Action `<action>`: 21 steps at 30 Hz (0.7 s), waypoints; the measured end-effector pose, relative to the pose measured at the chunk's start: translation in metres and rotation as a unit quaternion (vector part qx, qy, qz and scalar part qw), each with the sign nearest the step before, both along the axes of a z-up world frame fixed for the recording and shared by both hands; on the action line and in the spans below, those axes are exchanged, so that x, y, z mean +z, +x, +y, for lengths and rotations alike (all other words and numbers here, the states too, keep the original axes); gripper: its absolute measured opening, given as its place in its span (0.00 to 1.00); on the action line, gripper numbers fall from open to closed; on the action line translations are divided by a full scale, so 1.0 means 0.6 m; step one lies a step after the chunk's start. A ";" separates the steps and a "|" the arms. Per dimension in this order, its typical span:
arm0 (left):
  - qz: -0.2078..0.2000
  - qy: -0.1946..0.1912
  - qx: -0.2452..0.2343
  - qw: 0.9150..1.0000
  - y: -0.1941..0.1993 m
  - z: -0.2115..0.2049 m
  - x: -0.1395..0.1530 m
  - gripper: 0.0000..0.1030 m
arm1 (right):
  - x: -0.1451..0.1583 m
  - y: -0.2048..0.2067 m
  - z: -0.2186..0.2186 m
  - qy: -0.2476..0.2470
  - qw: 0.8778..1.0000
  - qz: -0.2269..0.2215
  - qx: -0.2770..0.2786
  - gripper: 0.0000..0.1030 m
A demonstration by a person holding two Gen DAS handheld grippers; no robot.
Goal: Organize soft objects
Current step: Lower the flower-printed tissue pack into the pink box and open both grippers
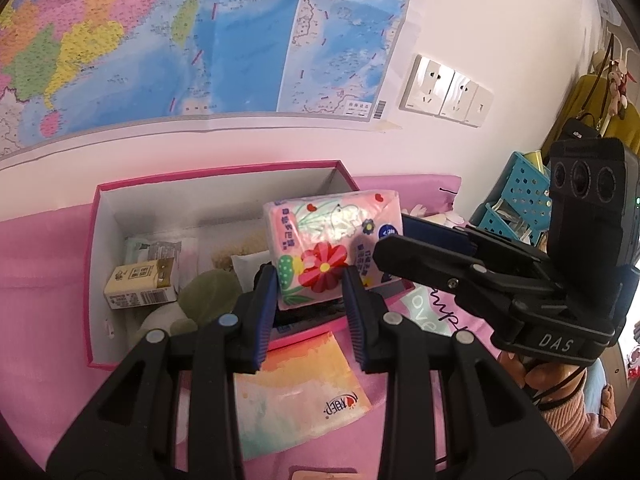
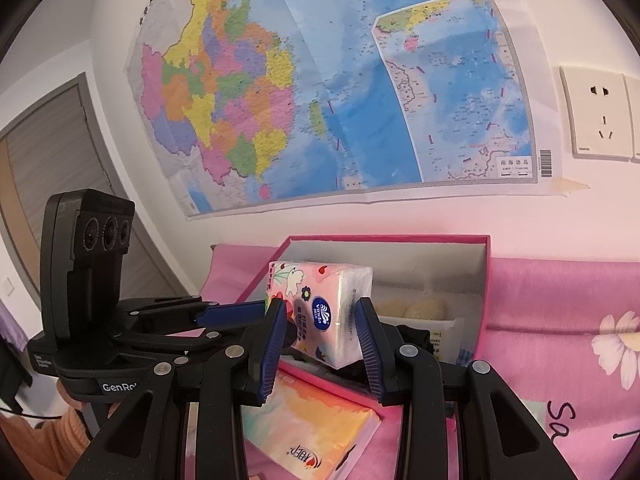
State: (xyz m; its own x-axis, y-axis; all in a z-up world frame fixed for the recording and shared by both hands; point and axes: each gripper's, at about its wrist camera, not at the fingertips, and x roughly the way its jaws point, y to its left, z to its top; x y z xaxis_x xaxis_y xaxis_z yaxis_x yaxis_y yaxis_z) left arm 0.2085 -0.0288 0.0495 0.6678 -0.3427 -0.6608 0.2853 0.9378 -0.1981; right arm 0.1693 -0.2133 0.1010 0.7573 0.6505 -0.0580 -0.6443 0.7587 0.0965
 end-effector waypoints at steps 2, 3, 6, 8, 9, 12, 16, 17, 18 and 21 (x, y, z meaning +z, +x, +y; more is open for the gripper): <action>0.001 0.001 0.000 1.000 0.003 -0.002 -0.001 0.33 | 0.001 0.004 -0.001 0.001 1.000 0.001 -0.001 0.35; 0.001 0.002 0.001 1.000 0.004 -0.002 -0.001 0.33 | 0.001 0.006 -0.001 0.001 1.000 0.002 -0.001 0.35; 0.002 0.003 0.002 1.000 0.008 -0.004 -0.003 0.33 | 0.002 0.011 -0.002 0.000 1.000 0.003 -0.003 0.35; 0.004 0.005 0.004 1.000 0.013 -0.005 -0.005 0.33 | 0.003 0.014 -0.003 0.000 1.000 0.004 -0.004 0.35; 0.005 0.006 0.005 1.000 0.015 -0.006 -0.006 0.33 | 0.003 0.014 -0.003 0.000 1.000 0.004 -0.004 0.35; 0.006 0.012 0.007 1.000 0.022 -0.007 -0.006 0.33 | 0.005 0.018 -0.001 -0.001 1.000 0.005 -0.005 0.35; 0.008 0.015 0.011 1.000 0.030 -0.007 -0.005 0.33 | 0.009 0.025 0.000 -0.002 1.000 0.007 -0.008 0.35; 0.008 0.018 0.011 1.000 0.033 -0.007 -0.004 0.33 | 0.010 0.027 0.001 -0.002 1.000 0.007 -0.008 0.35; 0.008 0.020 0.012 1.000 0.036 -0.008 -0.004 0.33 | 0.010 0.029 0.002 -0.003 1.000 0.007 -0.009 0.35; 0.011 0.024 0.014 1.000 0.045 -0.008 -0.005 0.33 | 0.013 0.036 0.005 -0.004 1.000 0.009 -0.009 0.35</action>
